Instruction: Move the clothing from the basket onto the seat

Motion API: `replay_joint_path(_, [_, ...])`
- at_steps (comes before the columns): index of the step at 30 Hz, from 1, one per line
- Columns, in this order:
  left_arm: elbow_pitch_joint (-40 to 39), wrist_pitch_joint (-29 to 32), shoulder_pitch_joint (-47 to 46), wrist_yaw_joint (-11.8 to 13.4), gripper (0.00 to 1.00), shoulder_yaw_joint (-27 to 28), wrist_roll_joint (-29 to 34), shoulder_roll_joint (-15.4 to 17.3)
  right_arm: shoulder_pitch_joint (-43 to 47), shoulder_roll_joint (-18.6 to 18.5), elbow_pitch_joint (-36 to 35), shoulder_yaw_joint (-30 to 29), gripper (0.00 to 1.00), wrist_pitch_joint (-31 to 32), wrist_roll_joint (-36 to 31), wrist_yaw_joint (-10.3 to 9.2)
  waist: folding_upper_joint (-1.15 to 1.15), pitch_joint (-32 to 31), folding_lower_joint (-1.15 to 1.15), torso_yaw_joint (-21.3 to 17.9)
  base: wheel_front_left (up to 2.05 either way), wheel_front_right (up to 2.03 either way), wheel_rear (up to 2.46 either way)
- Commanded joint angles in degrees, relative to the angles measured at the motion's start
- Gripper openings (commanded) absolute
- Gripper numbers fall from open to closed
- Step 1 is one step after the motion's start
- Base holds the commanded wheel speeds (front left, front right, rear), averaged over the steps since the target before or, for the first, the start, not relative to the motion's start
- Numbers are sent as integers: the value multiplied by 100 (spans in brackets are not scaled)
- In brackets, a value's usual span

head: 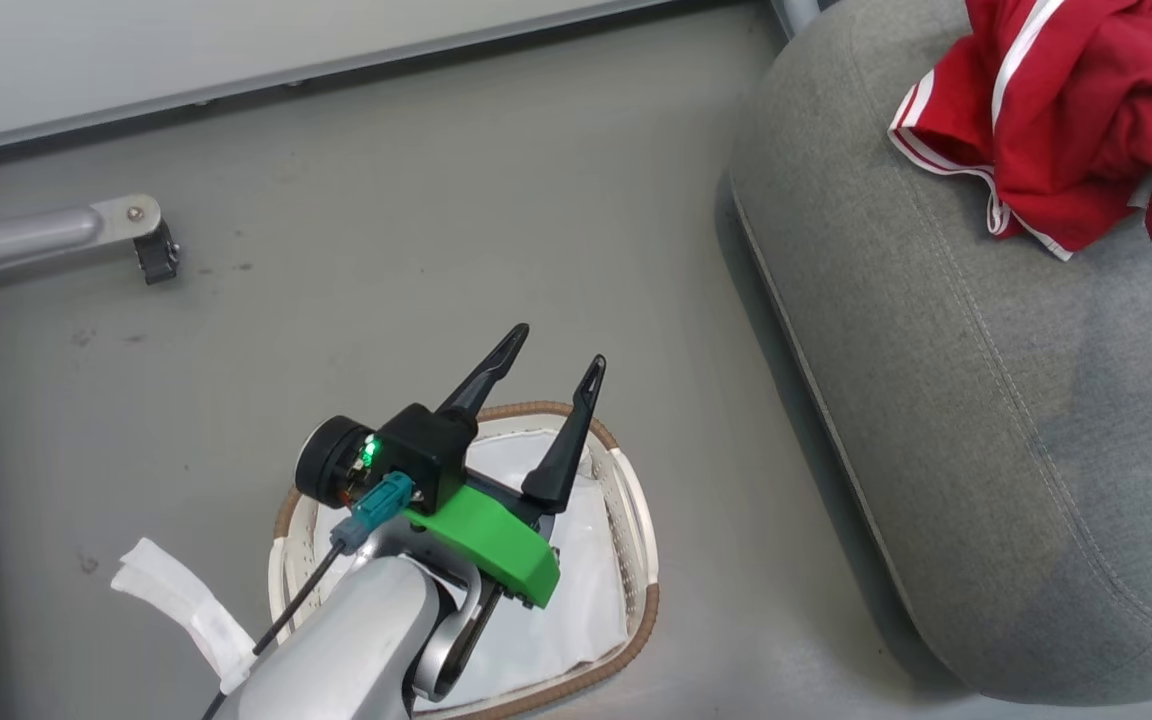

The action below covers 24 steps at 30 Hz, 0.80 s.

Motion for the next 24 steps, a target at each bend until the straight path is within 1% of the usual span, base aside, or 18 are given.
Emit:
replay_joint_path(1, [72,-42,139,44,100,70,-55,-9,101,-50,-59,32,100,-14,32,-8,0,-379,0,123,0,0,0])
replay_joint_path(6, [263,-179,322,239,100,450,-261,-74,150,-6,-153,261,100,-14,132,-8,0,-829,0,348,0,0,0])
replay_joint_path(10, [342,-237,594,322,100,846,-399,-113,312,95,-200,497,100,-14,241,-8,0,-1186,0,597,0,0,0])
replay_joint_path(15, [271,-243,1091,418,100,1456,-337,-83,606,297,-291,792,100,-14,424,-8,0,-1534,0,894,0,0,0])
replay_joint_path(21, [150,-242,1644,431,100,2051,-139,-50,987,688,-452,1059,100,-14,674,-8,0,-1783,0,1187,0,0,0])
replay_joint_path(24, [118,-242,1909,418,100,2289,-26,-62,1207,973,-570,1130,100,-14,797,-8,0,-1862,0,1308,0,0,0])
